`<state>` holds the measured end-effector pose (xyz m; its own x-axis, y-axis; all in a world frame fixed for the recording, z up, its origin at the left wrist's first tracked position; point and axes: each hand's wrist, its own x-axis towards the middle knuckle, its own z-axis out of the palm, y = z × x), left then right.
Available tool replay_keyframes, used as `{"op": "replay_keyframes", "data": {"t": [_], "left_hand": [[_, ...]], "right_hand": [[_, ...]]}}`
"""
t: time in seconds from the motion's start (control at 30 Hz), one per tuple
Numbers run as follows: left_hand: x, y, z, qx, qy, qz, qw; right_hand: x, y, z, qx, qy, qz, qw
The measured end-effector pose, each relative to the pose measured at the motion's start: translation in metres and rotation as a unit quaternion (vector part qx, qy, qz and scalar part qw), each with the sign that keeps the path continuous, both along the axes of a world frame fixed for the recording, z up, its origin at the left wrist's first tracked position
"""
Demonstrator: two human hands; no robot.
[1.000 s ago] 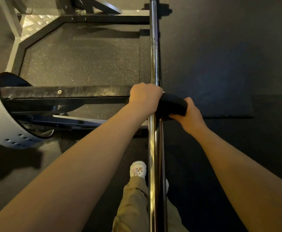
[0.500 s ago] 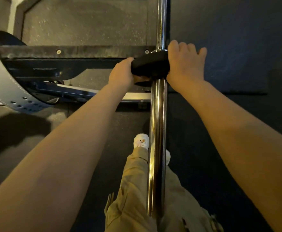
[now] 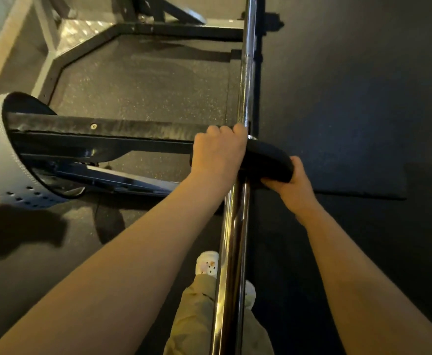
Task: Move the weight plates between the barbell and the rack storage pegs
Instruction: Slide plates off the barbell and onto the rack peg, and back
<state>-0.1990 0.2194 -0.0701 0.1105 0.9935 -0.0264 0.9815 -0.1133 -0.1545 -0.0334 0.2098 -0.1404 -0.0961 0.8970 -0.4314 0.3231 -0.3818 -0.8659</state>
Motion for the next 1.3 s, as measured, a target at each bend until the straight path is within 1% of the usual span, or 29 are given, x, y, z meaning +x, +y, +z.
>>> {"op": "replay_keyframes", "data": {"t": [0.07,0.23,0.37,0.47,0.53,0.57,0.67,0.7,0.73,0.77,0.83,0.9,0.97,1.03,1.1,1.17,1.23,1.3], "left_hand": [[0.0,0.006,0.004,-0.007,0.019,0.0,1.0],[-0.004,0.002,0.004,-0.022,-0.002,0.011,1.0],[-0.012,-0.002,-0.001,-0.005,-0.042,0.02,0.999],[-0.03,-0.015,-0.017,0.014,-0.118,0.039,0.992],[-0.046,-0.026,-0.034,-0.003,-0.212,0.085,0.973],[-0.053,-0.031,-0.044,-0.027,-0.267,0.118,0.956],[-0.063,-0.049,-0.07,-0.096,-0.421,0.18,0.884],[-0.063,-0.053,-0.076,-0.104,-0.455,0.186,0.865],[-0.064,-0.057,-0.08,-0.106,-0.475,0.19,0.852],[-0.064,-0.058,-0.082,-0.105,-0.482,0.192,0.848],[-0.066,-0.056,-0.083,-0.102,-0.461,0.188,0.861],[-0.066,-0.054,-0.075,-0.109,-0.43,0.185,0.877],[-0.062,-0.054,-0.062,-0.105,-0.394,0.179,0.895],[-0.054,-0.057,-0.045,-0.081,-0.326,0.165,0.927],[-0.043,-0.061,-0.029,-0.052,-0.249,0.154,0.955],[-0.031,-0.063,-0.016,-0.01,-0.174,0.125,0.977],[-0.017,-0.064,-0.005,0.016,-0.106,0.084,0.991],[0.002,-0.062,0.002,0.001,-0.052,0.056,0.997]], "right_hand": [[-0.001,0.002,-0.002,-0.007,0.016,-0.013,1.0],[0.0,0.003,0.003,0.005,-0.025,0.017,1.0],[-0.005,-0.002,0.015,0.029,-0.094,0.029,0.995],[-0.009,-0.005,0.034,0.09,-0.189,0.072,0.975],[-0.018,-0.007,0.047,0.157,-0.264,0.102,0.946],[-0.024,-0.008,0.053,0.192,-0.293,0.117,0.929],[-0.044,-0.014,0.06,0.28,-0.37,0.163,0.871],[-0.048,-0.018,0.059,0.305,-0.39,0.164,0.853],[-0.05,-0.021,0.057,0.322,-0.403,0.161,0.841],[-0.05,-0.025,0.054,0.332,-0.407,0.155,0.837],[-0.045,-0.027,0.048,0.337,-0.399,0.146,0.84],[-0.038,-0.026,0.044,0.323,-0.38,0.147,0.854],[-0.03,-0.023,0.043,0.297,-0.347,0.145,0.878],[-0.023,-0.023,0.04,0.265,-0.301,0.141,0.905],[-0.013,-0.026,0.032,0.206,-0.224,0.127,0.944],[-0.003,-0.032,0.025,0.122,-0.094,0.082,0.985],[0.004,-0.041,0.018,0.041,0.025,0.029,0.998],[0.009,-0.051,0.007,-0.031,0.085,-0.016,0.996]]}}
